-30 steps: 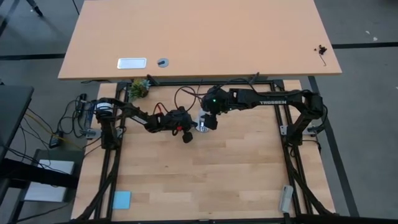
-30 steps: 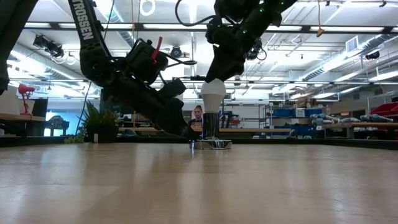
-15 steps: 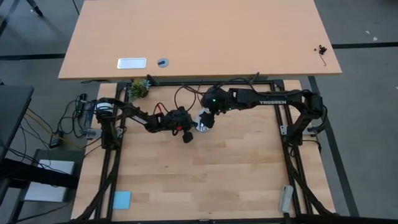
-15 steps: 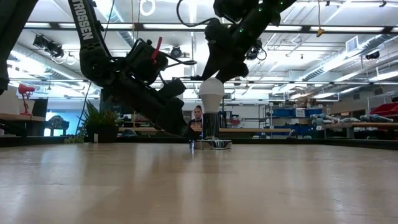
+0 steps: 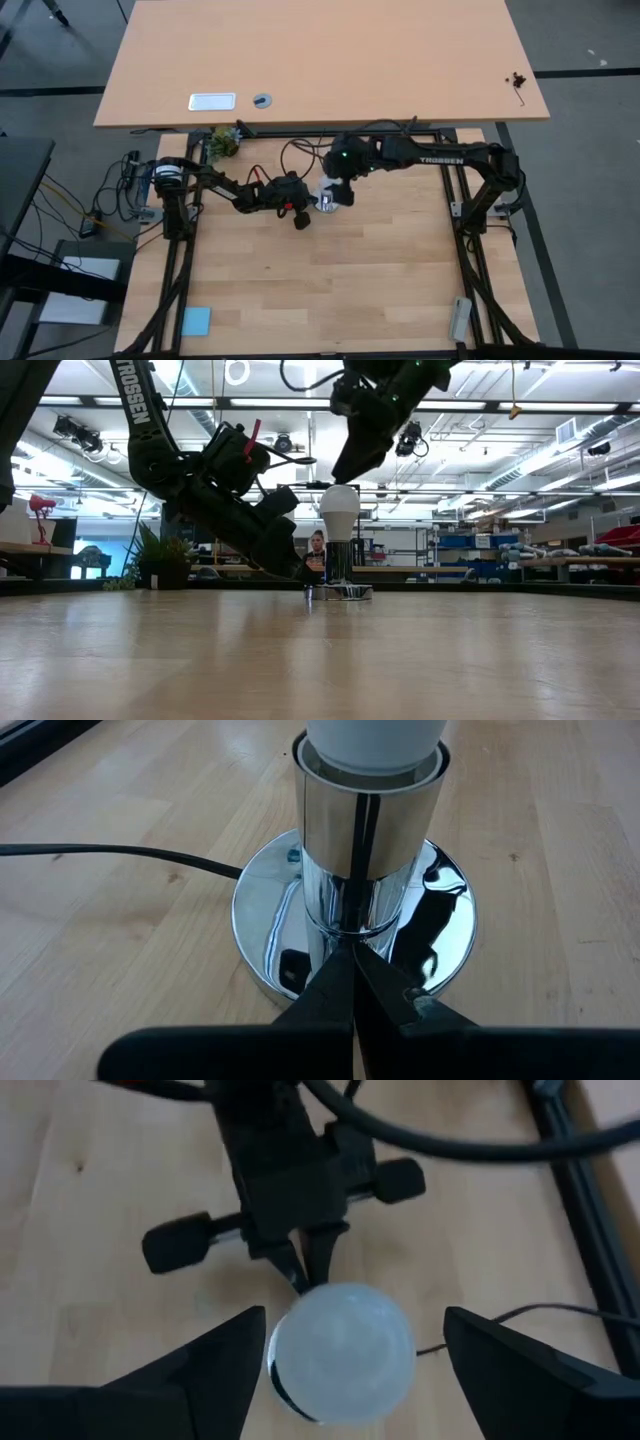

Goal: Screw lightbulb
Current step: Insert the white lightbulb into the silver lamp

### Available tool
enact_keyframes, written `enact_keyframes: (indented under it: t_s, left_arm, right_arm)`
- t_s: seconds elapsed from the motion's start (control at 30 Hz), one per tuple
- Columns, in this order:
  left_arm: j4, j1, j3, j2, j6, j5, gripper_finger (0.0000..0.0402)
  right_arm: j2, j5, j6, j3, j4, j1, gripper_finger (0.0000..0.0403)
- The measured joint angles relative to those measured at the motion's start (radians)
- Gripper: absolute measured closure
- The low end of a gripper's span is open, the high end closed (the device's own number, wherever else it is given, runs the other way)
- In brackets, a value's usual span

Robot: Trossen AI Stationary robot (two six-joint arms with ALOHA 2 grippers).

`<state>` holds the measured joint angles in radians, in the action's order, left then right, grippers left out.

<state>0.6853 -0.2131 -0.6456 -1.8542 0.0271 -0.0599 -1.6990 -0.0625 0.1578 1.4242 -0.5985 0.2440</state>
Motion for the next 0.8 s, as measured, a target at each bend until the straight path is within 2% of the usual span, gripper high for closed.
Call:
enact_keyframes:
  t_s: [0.3, 0.6, 0.8]
  left_arm:
    - [0.001, 0.000, 0.000, 0.000, 0.002, 0.000, 0.0399]
    - [0.000, 0.000, 0.000, 0.000, 0.003, 0.001, 0.0399]
    - [-0.001, 0.000, 0.000, 0.000, 0.003, 0.001, 0.0399]
  right_arm:
    - [-0.003, -0.011, 0.022, -0.004, -0.003, 0.014, 0.0104]
    - [-0.062, -0.020, 0.020, -0.002, -0.001, 0.013, 0.0110]
    - [-0.063, 0.004, -0.100, -0.002, -0.004, 0.011, 0.0127]
